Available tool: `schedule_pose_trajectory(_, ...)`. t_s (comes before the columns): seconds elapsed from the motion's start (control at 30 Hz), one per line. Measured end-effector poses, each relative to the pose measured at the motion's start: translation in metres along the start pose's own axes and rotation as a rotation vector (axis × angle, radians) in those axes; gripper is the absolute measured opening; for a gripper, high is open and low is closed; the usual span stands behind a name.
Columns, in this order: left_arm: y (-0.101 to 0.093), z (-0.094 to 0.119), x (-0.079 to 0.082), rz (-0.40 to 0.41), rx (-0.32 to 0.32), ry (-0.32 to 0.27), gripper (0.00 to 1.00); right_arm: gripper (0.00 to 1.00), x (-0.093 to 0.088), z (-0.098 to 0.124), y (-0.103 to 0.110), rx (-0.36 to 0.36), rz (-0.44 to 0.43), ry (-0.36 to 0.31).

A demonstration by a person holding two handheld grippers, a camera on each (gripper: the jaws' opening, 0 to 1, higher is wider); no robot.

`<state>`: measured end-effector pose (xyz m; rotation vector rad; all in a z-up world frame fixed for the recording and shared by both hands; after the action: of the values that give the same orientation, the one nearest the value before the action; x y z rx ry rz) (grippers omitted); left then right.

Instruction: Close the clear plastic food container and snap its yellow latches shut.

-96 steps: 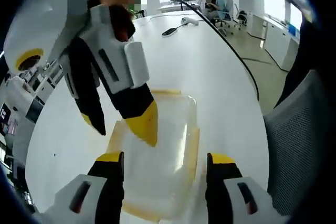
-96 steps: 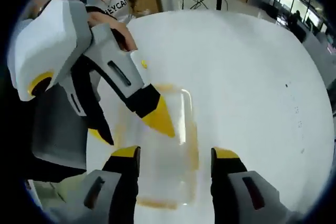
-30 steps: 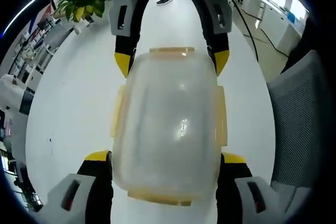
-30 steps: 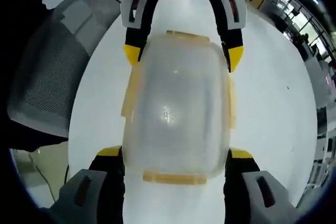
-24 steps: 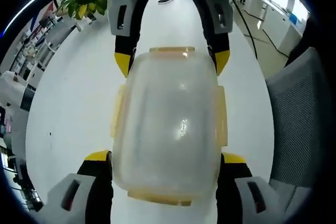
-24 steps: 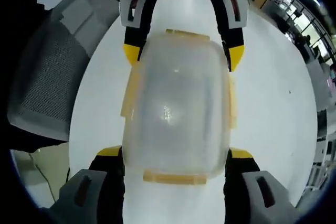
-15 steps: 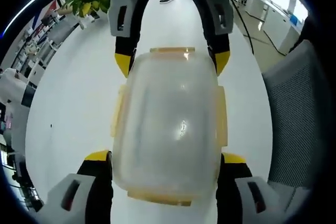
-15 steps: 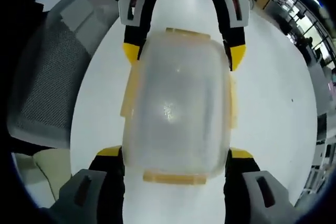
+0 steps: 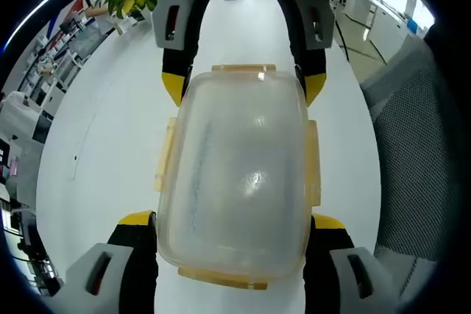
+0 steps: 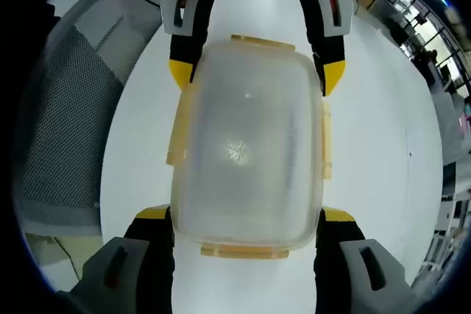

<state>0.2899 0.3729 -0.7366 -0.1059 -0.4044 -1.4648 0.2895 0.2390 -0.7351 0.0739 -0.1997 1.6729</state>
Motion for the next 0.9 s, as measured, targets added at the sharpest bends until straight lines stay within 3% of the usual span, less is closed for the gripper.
schedule_pose_trajectory(0.2, 0.009, 0.001, -0.008, 0.001, 0.002, -0.008, 0.79, 0.76, 0.01, -0.003, -0.01, -0.006, 0.003, 0.029)
schedule_pose_trajectory(0.47, 0.037, 0.0, -0.02, -0.031, 0.002, 0.004, 0.8, 0.76, 0.021, -0.007, -0.031, -0.015, -0.025, 0.02)
schedule_pose_trajectory(0.73, 0.065, -0.006, -0.019, -0.041, 0.001, 0.014, 0.8, 0.76, 0.02, -0.009, -0.061, -0.02, -0.034, 0.029)
schedule_pose_trajectory(0.9, 0.086, -0.009, -0.02, -0.035, 0.006, -0.008, 0.8, 0.77, 0.017, -0.01, -0.081, -0.021, -0.042, 0.01)
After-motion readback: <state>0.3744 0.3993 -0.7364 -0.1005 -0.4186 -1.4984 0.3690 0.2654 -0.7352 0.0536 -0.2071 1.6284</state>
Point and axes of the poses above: the point that each gripper's makers call its tool centre point, and the gripper's own axes: z roughly backward along the fingers, y roughly to its left, x roughly out of its top, the point moved 8 cm from there along z, roughly backward along the fingers, and after that the axes turned 4 degrees about y, right-handed, at the moved point
